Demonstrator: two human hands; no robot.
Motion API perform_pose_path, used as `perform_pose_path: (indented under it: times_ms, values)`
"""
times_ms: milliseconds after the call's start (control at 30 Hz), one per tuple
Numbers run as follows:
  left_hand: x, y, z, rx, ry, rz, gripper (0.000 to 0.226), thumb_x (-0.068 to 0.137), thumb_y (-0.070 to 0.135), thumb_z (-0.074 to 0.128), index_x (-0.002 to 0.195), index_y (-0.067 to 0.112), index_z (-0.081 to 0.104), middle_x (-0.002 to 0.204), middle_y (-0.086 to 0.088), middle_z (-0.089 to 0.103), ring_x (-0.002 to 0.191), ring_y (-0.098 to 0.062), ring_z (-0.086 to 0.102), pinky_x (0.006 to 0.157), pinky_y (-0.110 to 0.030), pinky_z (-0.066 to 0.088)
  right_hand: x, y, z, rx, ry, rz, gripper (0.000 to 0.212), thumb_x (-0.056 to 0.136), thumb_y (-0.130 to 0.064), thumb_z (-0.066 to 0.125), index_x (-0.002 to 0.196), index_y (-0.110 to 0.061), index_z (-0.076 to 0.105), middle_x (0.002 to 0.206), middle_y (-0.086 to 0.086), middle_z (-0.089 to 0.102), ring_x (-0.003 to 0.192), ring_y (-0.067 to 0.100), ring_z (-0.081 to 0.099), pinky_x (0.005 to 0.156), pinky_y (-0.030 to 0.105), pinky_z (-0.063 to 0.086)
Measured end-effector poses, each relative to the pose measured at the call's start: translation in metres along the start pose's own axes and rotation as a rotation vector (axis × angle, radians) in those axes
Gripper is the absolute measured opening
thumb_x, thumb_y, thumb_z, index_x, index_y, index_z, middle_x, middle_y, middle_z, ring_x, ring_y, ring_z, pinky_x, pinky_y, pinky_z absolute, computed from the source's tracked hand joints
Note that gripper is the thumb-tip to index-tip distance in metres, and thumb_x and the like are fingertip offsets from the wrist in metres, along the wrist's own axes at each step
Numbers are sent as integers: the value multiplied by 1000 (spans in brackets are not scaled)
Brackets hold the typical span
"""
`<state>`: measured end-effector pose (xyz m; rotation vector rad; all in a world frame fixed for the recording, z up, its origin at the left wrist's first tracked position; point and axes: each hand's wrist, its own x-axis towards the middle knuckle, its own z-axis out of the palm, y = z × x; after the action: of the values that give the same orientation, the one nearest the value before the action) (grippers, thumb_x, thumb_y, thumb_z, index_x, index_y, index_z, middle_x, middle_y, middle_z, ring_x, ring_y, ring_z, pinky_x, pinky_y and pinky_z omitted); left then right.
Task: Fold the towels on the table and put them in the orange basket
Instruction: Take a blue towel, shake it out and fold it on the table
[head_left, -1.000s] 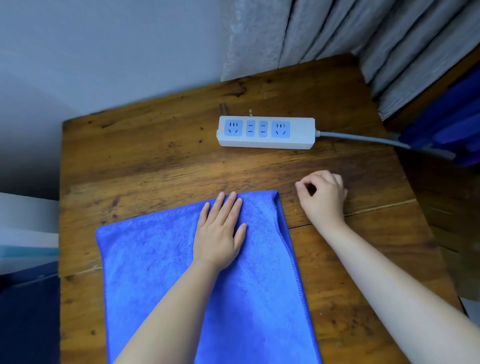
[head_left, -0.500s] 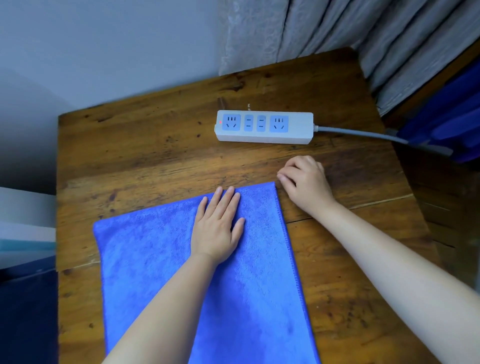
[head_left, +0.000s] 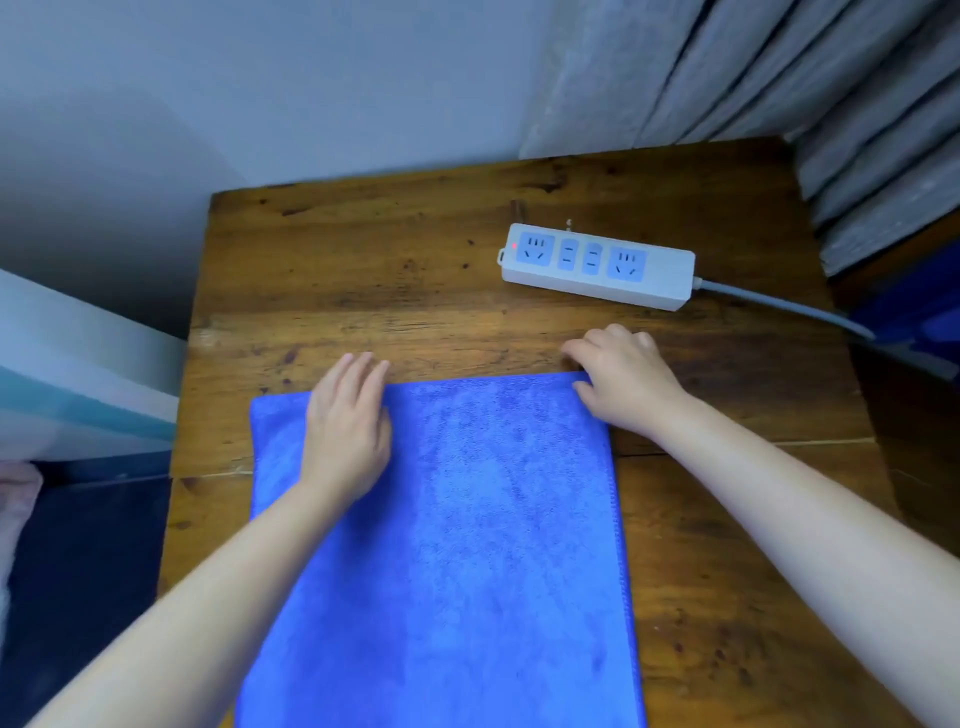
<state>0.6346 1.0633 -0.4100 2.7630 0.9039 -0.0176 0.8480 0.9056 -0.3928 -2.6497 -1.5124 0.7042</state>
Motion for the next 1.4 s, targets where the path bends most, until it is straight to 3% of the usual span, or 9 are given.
perform_pose_path:
  times_ms: [167,300,400,500,633,833,1033,1267,1400]
  values:
    - [5,-56,-14,244,-250,-212,52,81,8,45,133,11,44,131,-13,49,125,-31,40,105,-41,28,11,-12,-15,-114,-130,45,26,83,-6,49,106,-13,56,102,7,60,102,25,48,89,39,36]
    - [17,-73,-24,318,-355,-173,45,78,5,48,122,16,46,119,-10,54,113,-32,49,86,-37,41,12,-21,-18,-219,-190,49,9,83,-6,48,79,-14,51,73,1,44,88,23,42,85,37,37]
    - [22,-75,-30,299,-392,-181,35,79,4,47,112,12,53,116,-12,54,109,-32,52,73,-35,44,12,-24,-22,-251,-175,84,6,84,-9,51,79,-14,50,80,2,44,83,19,39,74,32,35]
    - [18,-70,-38,291,-276,-231,32,82,4,48,112,8,58,109,-16,52,106,-34,50,72,-38,45,8,-21,-33,-210,-54,147,9,82,-5,52,87,-12,57,83,4,51,79,20,45,65,30,36]
    - [22,-64,-61,176,78,-259,24,81,-5,45,101,-4,57,99,-25,49,99,-40,45,59,-39,33,2,-18,-56,-200,306,160,15,80,2,52,91,0,62,90,20,63,90,36,53,68,37,42]
    - [14,-63,-96,121,309,-192,20,79,-5,48,91,-4,64,97,-23,59,93,-41,50,56,-39,39,-38,-20,-66,-121,727,-9,6,71,7,56,74,8,62,72,26,63,79,43,58,70,43,45]
    - [-79,-76,-69,260,122,385,23,64,1,45,55,3,66,53,-11,61,52,-29,58,37,-29,47,-124,-23,8,-196,635,-148,7,58,5,60,59,-3,61,58,14,60,64,33,63,71,34,39]
    - [-147,-81,-40,163,-12,402,31,67,10,35,55,1,61,50,-10,58,47,-28,55,38,-30,47,-178,-34,48,-167,547,-193,22,65,-2,41,56,-3,61,56,11,61,59,30,63,66,35,51]
    - [-165,-73,-45,201,-54,408,11,51,-6,66,50,1,57,46,-10,54,42,-27,53,36,-24,42,-199,-40,56,-201,486,-198,17,49,11,71,55,-1,61,55,12,60,57,31,62,65,38,53]
